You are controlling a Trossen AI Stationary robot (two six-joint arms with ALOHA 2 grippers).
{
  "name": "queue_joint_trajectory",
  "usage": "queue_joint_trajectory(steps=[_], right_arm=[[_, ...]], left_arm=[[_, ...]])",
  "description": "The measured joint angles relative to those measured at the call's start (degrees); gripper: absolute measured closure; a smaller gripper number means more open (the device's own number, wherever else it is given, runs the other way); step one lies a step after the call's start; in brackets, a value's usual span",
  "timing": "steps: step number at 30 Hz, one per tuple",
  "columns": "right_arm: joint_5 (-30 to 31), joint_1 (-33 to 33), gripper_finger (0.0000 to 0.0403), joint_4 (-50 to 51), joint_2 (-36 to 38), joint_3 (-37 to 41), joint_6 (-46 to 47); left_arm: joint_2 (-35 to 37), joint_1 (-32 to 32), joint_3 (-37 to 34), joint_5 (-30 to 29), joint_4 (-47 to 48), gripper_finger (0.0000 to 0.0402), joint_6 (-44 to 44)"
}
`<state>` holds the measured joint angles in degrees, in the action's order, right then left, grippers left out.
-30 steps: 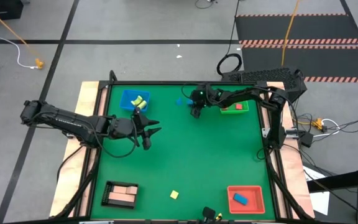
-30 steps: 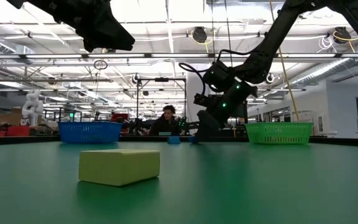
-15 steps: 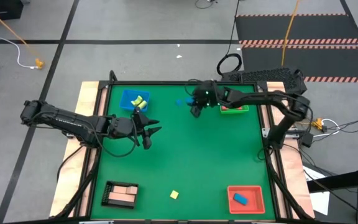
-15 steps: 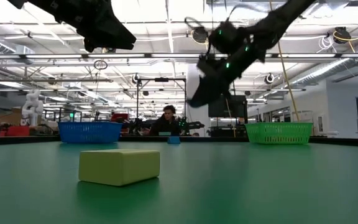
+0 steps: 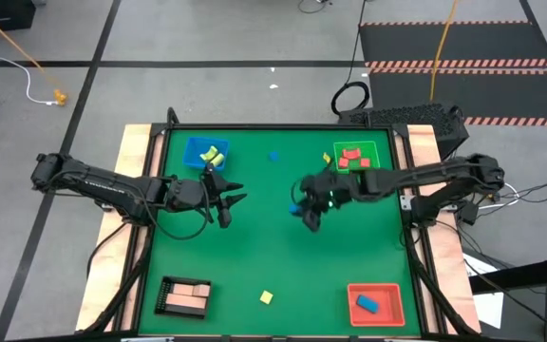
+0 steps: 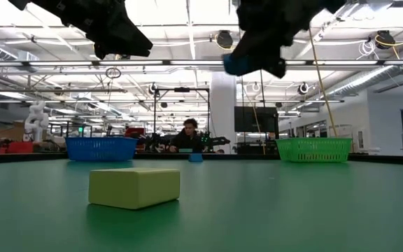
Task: Sort & place blocks by color
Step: Put the right blue block into the orange bin
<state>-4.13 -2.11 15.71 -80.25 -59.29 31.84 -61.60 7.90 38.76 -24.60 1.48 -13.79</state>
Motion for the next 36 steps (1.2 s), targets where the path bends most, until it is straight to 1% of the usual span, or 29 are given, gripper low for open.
queue_joint_trajectory(steps=[10, 11, 16, 18, 24, 27, 32, 36], right_arm=[[-0.67, -15.74, 0.0289, 3.61, 0.06, 0.02, 24.93], [-0.82, -17.36, 0.0289, 4.00, 0.07, 0.02, 26.85], [-6.37, -25.42, 0.0289, 7.18, 0.37, 0.02, 31.17], [-6.91, -28.28, 0.0289, 9.04, 0.67, 0.04, 34.73], [-6.59, -34.76, 0.0289, 12.33, 2.84, 0.04, 46.02], [-6.82, -37.66, 0.0289, 12.84, 4.11, 0.02, 52.01], [-9.61, -42.65, 0.0289, 13.71, 4.53, 0.09, 60.91], [-9.67, -44.70, 0.0289, 13.04, 4.52, 2.73, 68.83]], left_arm=[[0.00, 0.00, 0.01, -0.04, -0.01, 0.0266, 0.03], [0.00, -0.01, 0.00, -0.04, -0.02, 0.0266, 0.01], [0.00, 0.00, 0.00, -0.04, -0.07, 0.0266, -0.10], [0.00, -0.01, 0.00, -0.06, -0.13, 0.0266, -0.26], [0.00, -0.02, 0.00, -0.19, -0.32, 0.0266, -1.59], [0.00, 0.00, 0.02, -1.20, -0.56, 0.0266, -1.99], [0.00, -0.02, 0.00, -1.46, -0.70, 0.0266, -2.23], [0.00, -0.02, 0.00, -1.48, -0.70, 0.0266, -2.62]])
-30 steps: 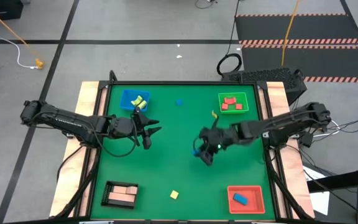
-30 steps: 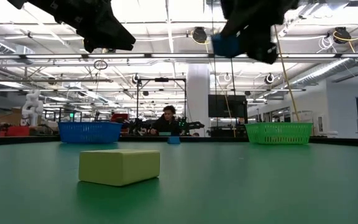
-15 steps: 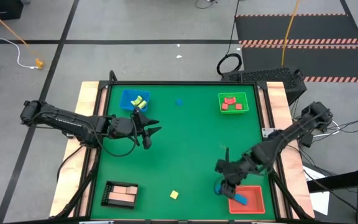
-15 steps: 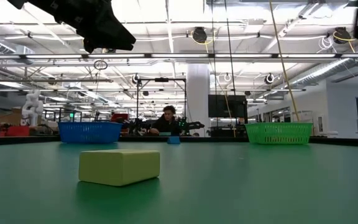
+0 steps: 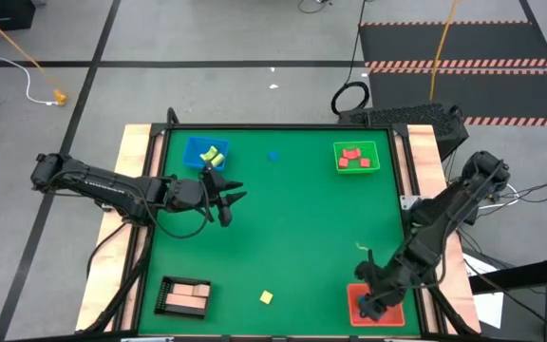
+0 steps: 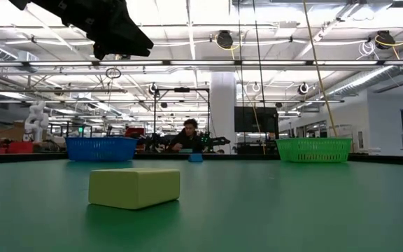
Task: Sort & place blocks by color
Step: Put the right blue block into the orange bin, then put the blue block into the orange bin
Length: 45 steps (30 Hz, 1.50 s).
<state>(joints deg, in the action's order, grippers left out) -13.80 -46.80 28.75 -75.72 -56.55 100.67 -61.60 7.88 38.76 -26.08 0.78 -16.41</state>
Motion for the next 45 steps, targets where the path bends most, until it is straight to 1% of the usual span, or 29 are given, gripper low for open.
queue_joint_trajectory(steps=[3, 5, 8, 11, 16, 19, 23, 26, 29, 32, 35, 40, 43, 45], right_arm=[[-0.10, -0.89, 0.0286, -1.81, -0.07, 3.09, 5.65], [-1.75, -1.10, 0.0269, -4.27, -0.04, 5.03, 8.06], [-2.99, -1.04, 0.0243, -10.14, -0.04, 7.87, 9.23], [-2.99, -0.94, 0.0232, -14.15, -0.02, 10.11, 9.23], [-3.03, -0.94, 0.0228, -13.91, -0.04, 11.58, 9.20], [-3.04, -0.94, 0.0228, -14.74, 0.39, 11.63, 7.30], [-2.98, -0.12, 0.0234, -19.14, 2.31, 11.63, 2.56], [-2.08, 1.73, 0.0238, -21.97, 3.91, 11.63, -2.88], [0.85, 4.59, 0.0238, -22.35, 5.47, 11.63, -10.68], [4.88, 8.58, 0.0239, -22.56, 6.80, 11.63, -21.52], [11.94, 13.90, 0.0238, -22.69, 7.56, 11.63, -36.02], [28.59, 23.41, 0.0238, -22.57, 7.74, 11.63, -56.23], [39.99, 28.55, 0.0238, -23.29, 7.74, 11.63, -64.17], [46.53, 31.73, 0.0238, -23.96, 7.73, 11.63, -66.96]], left_arm=[[0.00, 0.00, 0.02, -0.01, -0.14, 0.0266, 0.04], [0.00, -0.04, 0.01, -0.02, -0.14, 0.0266, 0.17], [0.00, -0.04, 0.00, -0.05, -0.14, 0.0266, 0.17], [0.00, -0.04, 0.00, -0.05, -0.14, 0.0266, 0.16], [0.00, -0.04, 0.00, -0.05, -0.14, 0.0266, 0.16], [0.00, -0.04, 0.00, -0.05, -0.41, 0.0266, 0.16], [0.00, -0.04, 0.00, -0.03, -0.96, 0.0266, 0.16], [0.02, -0.04, 0.00, -0.05, -1.14, 0.0266, 0.17], [-0.33, -0.04, 0.00, -0.05, -1.35, 0.0266, 0.83], [-1.11, -0.04, 0.00, -0.03, -1.43, 0.0266, 1.08], [-2.23, -0.04, 0.00, -0.05, -2.20, 0.0266, 0.87], [-2.99, -0.04, -0.02, -0.01, -1.85, 0.0266, -0.25], [-3.02, -0.04, -0.02, -0.01, -1.87, 0.0266, -0.77], [-3.02, -0.04, -0.02, -0.01, -1.88, 0.0266, -1.65]])
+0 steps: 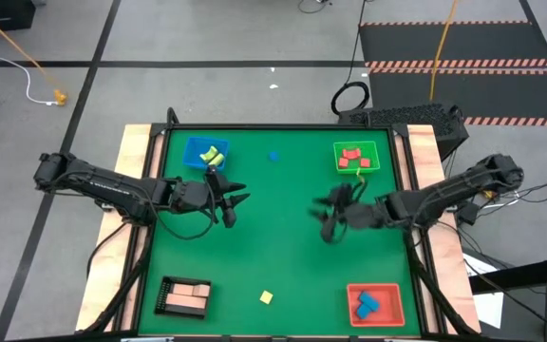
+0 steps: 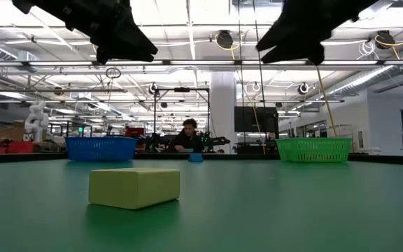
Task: Sort & place blocks by color
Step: Put the blue block into the orange bin
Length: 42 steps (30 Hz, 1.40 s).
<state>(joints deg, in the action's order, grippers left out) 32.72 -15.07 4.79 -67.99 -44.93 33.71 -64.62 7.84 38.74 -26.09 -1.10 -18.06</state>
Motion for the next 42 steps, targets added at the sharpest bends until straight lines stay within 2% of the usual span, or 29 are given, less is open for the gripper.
queue_joint_trajectory(steps=[3, 6, 9, 12, 16, 19, 23, 28, 32, 36, 42], right_arm=[[6.81, 4.60, 0.0238, -1.03, -0.21, 0.00, -1.00], [9.22, 8.47, 0.0238, -5.88, -2.21, 0.42, -1.07], [9.12, 11.29, 0.0235, -18.75, -6.26, 2.76, -3.91], [5.61, 13.93, 0.0219, -29.00, -11.31, 4.02, -8.12], [3.04, 18.08, 0.0182, -37.66, -16.78, 3.96, -8.65], [2.79, 20.92, 0.0157, -39.24, -20.40, 3.93, -3.15], [-5.53, 25.58, 0.0146, -38.20, -25.13, 2.73, 4.99], [-13.45, 29.82, 0.0145, -34.61, -31.46, -3.62, 4.43], [-15.12, 32.39, 0.0145, -23.74, -36.03, -12.19, 1.20], [-16.54, 34.81, 0.0145, -11.03, -40.40, -20.82, 1.80], [-16.98, 37.23, 0.0145, -2.95, -45.67, -28.95, 2.54]], left_arm=[[0.00, 0.00, 0.00, 0.00, 0.00, 0.0266, -0.57], [0.00, 0.00, 0.00, 0.02, 0.02, 0.0266, -0.57], [0.02, 0.00, 0.00, 0.00, -0.09, 0.0266, -0.59], [0.02, 0.00, 0.02, 0.00, -1.41, 0.0266, -0.48], [0.02, 0.00, 0.02, 0.00, -2.19, 0.0266, -0.71], [0.02, 0.00, 0.02, 0.00, -2.12, 0.0266, -1.16], [0.02, -0.19, 0.02, 0.00, -2.14, 0.0266, -1.12], [0.02, -1.39, 0.02, -0.02, -2.62, 0.0266, -0.38], [0.02, -2.84, 0.02, -0.01, -2.67, 0.0266, -0.22], [0.02, -4.24, 0.02, -0.02, -2.62, 0.0266, -0.09], [0.02, -6.00, 0.02, -0.02, -2.36, 0.0266, 1.39]])
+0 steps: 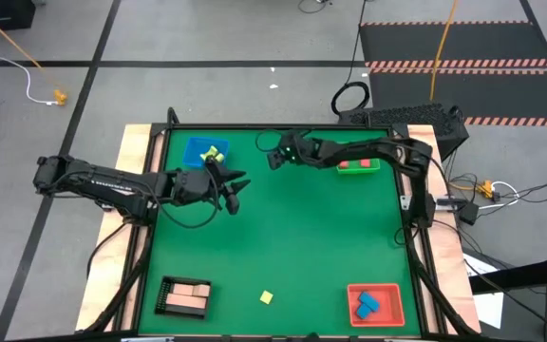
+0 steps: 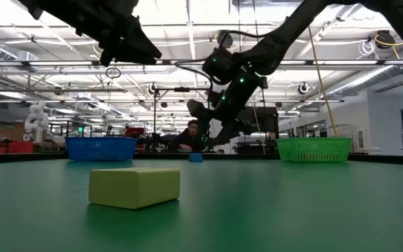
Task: Sort & place blocks by color
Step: Put the blue block into the orange bin
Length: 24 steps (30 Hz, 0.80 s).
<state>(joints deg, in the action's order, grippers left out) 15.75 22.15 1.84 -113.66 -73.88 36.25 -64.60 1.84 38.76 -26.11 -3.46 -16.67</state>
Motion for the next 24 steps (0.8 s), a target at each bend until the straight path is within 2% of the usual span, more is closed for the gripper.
queue_joint_trajectory(steps=[5, 13, 19, 24], right_arm=[[-1.68, 0.43, 0.0145, -0.47, -1.62, -2.23, -0.29], [-0.85, 0.37, 0.0145, -4.46, -1.76, -2.37, -1.26], [-0.88, 0.37, 0.0145, -6.62, -5.06, -2.64, -1.36], [3.71, -0.44, 0.0145, -7.51, -7.25, -2.66, -3.52]], left_arm=[[0.02, -0.95, 0.00, -0.02, 0.31, 0.0266, 0.47], [0.02, -1.45, 0.00, 0.00, 0.26, 0.0266, 1.49], [0.02, -1.56, 0.00, 0.03, 0.28, 0.0266, 1.57], [0.02, -1.93, 0.02, 0.00, 0.26, 0.0266, 1.58]])
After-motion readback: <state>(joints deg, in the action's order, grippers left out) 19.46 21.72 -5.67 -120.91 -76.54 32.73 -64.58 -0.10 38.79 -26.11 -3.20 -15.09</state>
